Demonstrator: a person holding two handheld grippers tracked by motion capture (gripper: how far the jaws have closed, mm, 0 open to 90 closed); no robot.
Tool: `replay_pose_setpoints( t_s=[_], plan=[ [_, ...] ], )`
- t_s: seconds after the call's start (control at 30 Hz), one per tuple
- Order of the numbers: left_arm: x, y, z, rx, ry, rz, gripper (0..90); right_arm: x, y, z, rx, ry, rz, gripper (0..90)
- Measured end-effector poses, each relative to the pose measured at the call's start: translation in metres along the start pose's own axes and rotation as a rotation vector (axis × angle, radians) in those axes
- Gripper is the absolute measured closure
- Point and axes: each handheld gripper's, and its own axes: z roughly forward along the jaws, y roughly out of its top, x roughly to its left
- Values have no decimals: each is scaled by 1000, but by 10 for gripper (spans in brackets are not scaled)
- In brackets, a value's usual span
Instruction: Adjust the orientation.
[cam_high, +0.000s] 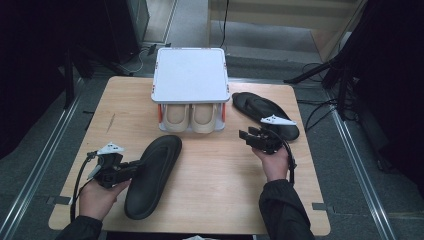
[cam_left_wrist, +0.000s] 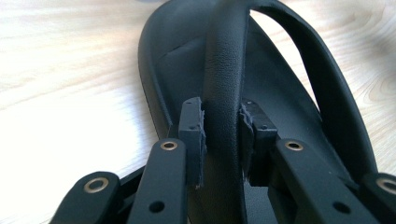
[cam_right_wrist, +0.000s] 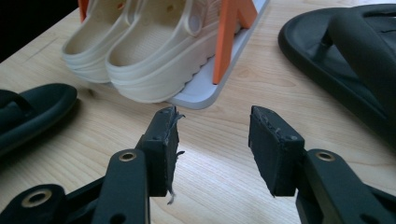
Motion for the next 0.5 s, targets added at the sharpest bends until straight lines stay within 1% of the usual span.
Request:
replay_pose_setpoints(
  t_s=[0.03,0.07,0.1,0.2,0.27,0.33,0.43,0.47,0.5],
  plan=[
    [-2,0,6,10,-1,10,736,-1,0,0,2,-3,4,530],
    [-2,0,6,10,-1,10,734,-1,0,0,2,-3,4,530],
    [-3,0,9,23,1,20,734,-2,0,0,3,-6,9,529],
    [-7,0,18,26,0,21,729,-3,-1,0,9,-11,10,530],
    [-11,-1,24,33,-10,21,724,-2,-1,0,13,-16,-4,530],
    [-16,-1,29,50,-16,40,720,-2,-1,0,15,-19,-9,529],
    [-22,-1,36,60,-29,49,713,-3,-2,-1,15,-23,-9,530],
    [-23,-1,38,64,-32,48,708,-3,-2,-2,18,-27,-12,529],
    [-24,-1,39,56,-41,36,695,-2,-2,-2,20,-35,-19,529]
  ],
)
